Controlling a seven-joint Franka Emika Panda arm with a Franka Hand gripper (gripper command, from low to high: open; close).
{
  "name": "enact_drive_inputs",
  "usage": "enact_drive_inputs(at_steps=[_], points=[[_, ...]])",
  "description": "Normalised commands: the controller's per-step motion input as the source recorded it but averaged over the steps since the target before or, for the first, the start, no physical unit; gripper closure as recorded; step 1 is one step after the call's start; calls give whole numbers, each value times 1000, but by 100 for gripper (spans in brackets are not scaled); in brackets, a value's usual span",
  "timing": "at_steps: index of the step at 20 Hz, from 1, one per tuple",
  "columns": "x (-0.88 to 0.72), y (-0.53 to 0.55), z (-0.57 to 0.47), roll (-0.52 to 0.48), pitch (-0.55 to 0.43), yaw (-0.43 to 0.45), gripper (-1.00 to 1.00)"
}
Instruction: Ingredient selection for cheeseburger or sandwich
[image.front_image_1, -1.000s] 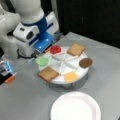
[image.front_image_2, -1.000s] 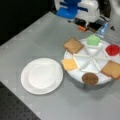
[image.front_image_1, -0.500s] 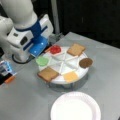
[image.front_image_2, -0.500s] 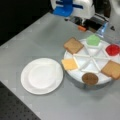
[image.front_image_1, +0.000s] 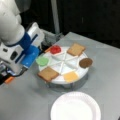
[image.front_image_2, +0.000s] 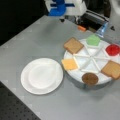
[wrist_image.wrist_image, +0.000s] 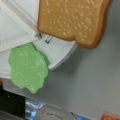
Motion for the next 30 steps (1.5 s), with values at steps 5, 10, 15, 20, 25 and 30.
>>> enact_drive_inputs(at_steps=[5, 10, 15, 20, 25, 30], points=[[128, -202, -151, 458, 68, 51, -100], [194, -267, -138, 418, 52, 96, -100], [259, -265, -155, 391, 53, 93, -100], [307, -209, -117, 419, 87, 107, -100], [320, -225, -84, 449, 95, 139, -100], [336, -289, -61, 382, 69, 126, -100]])
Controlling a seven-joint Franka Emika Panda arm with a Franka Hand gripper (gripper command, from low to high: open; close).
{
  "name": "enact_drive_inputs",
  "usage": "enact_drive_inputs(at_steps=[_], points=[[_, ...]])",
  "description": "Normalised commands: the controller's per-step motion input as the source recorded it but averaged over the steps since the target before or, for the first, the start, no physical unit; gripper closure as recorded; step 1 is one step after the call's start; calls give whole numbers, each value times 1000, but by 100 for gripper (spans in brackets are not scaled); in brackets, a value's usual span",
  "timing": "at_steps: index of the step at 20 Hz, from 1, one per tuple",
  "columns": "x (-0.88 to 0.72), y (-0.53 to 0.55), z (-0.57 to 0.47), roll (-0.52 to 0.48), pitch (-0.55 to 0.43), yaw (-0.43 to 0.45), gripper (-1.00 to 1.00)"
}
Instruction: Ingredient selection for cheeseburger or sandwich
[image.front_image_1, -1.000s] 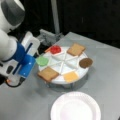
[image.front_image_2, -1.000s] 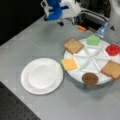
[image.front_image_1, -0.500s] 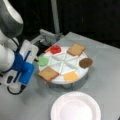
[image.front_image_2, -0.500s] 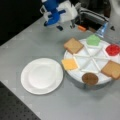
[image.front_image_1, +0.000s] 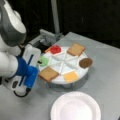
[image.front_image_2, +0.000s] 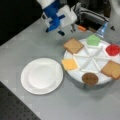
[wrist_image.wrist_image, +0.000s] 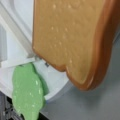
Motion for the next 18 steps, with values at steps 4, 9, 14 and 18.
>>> enact_drive_inputs(at_steps=[4, 9, 14, 18], points=[[317, -298, -86, 348, 52, 128, -100], [303, -272, -110, 343, 41, 128, -100], [289, -263, -93, 319, 38, 114, -100], [243, -265, -106, 316, 28, 119, -100]])
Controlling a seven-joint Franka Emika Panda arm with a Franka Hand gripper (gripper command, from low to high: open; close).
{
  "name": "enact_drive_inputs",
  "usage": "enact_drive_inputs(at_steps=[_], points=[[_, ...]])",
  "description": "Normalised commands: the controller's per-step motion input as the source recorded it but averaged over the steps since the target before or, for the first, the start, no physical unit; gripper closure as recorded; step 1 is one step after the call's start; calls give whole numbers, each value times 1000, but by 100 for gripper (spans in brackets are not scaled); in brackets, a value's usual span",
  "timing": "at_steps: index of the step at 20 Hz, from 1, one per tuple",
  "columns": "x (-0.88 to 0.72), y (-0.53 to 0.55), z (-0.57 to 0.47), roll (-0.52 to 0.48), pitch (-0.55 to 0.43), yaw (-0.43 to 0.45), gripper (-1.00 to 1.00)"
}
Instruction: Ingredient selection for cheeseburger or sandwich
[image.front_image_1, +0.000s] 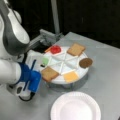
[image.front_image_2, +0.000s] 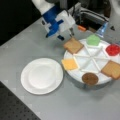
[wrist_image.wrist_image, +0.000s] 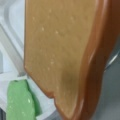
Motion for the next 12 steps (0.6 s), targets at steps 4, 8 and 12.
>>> enact_drive_inputs(at_steps=[4, 8, 12], points=[[242, -263, -115, 350, 25, 125, -100], [259, -266, -122, 377, 19, 121, -100], [272, -285, -119, 413, 31, 126, -100]])
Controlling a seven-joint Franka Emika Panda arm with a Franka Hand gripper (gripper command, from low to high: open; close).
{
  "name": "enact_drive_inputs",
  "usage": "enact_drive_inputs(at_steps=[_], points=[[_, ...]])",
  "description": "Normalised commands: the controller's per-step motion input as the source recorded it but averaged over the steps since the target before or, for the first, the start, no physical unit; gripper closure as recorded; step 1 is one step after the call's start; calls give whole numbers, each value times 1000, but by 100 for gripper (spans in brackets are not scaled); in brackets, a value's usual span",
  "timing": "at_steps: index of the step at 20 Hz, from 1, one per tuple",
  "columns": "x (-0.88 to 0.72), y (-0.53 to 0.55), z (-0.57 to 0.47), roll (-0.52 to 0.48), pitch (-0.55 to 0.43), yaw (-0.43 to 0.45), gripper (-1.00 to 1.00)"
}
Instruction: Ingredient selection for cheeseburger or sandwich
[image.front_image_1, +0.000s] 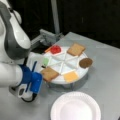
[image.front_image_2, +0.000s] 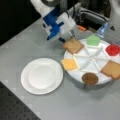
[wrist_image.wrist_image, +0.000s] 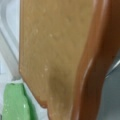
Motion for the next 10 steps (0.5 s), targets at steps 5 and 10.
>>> enact_drive_inputs(at_steps=[5, 10], points=[[301, -322, -113, 428, 22, 138, -100], [349, -322, -121, 461, 21, 133, -100]])
